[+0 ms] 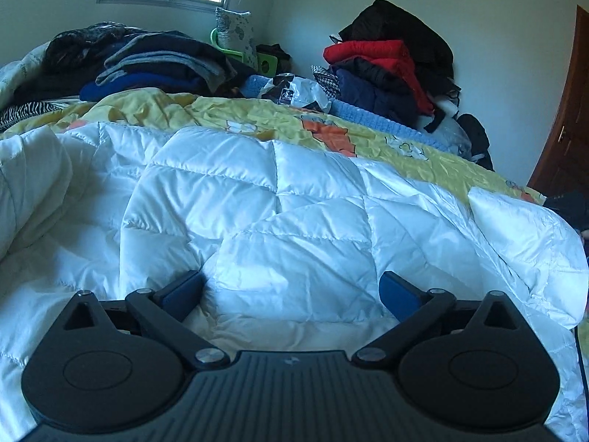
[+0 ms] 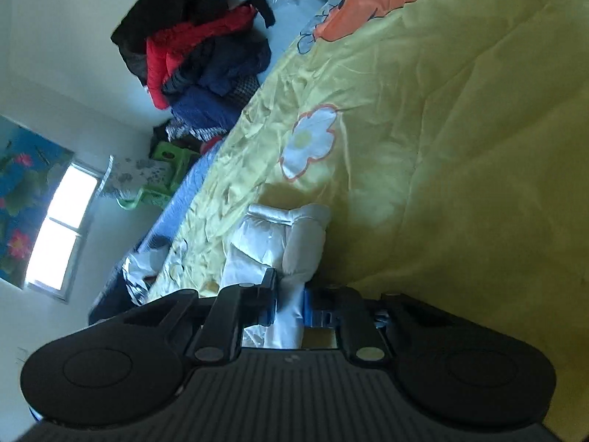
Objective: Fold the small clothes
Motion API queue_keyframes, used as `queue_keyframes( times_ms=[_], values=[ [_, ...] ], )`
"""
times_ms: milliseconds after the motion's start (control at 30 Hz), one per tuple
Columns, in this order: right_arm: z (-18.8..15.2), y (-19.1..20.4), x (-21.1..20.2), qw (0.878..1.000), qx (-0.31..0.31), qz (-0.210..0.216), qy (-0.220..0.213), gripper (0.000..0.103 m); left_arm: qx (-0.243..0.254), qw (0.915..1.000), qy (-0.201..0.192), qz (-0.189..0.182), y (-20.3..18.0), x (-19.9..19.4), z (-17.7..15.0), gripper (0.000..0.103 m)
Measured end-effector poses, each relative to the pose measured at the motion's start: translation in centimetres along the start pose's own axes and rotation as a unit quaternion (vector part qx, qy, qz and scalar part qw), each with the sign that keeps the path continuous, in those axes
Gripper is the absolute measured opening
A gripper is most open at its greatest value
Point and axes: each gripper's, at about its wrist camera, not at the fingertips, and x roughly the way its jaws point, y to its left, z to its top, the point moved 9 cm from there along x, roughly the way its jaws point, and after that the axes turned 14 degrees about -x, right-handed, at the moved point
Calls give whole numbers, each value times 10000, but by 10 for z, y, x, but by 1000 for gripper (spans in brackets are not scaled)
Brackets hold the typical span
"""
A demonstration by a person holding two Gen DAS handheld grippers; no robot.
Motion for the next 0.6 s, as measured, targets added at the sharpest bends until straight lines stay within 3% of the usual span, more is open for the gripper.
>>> queue_keyframes(
  times_ms=[67, 167, 400, 533, 600],
  values=[
    [-1, 0, -4, 9999, -57, 18, -147, 11, -17, 10000, 8, -5, 1, 1, 0, 103],
    [-4, 19, -22, 9970, -674, -145, -364, 12, -36, 10000, 11, -9, 1, 0, 0, 103],
    [-31, 102, -96, 9639, -2470, 256, -960, 11, -123, 9996, -247, 89, -4, -17, 11, 103],
    [-62, 124, -129, 9386, -3250, 349, -1104, 11, -534, 9965, -443, -467, -42, -47, 53, 103],
    [-74, 130, -138, 9271, -3528, 365, -1215, 11, -592, 9942, -221, -866, -75, -49, 74, 103]
  ],
)
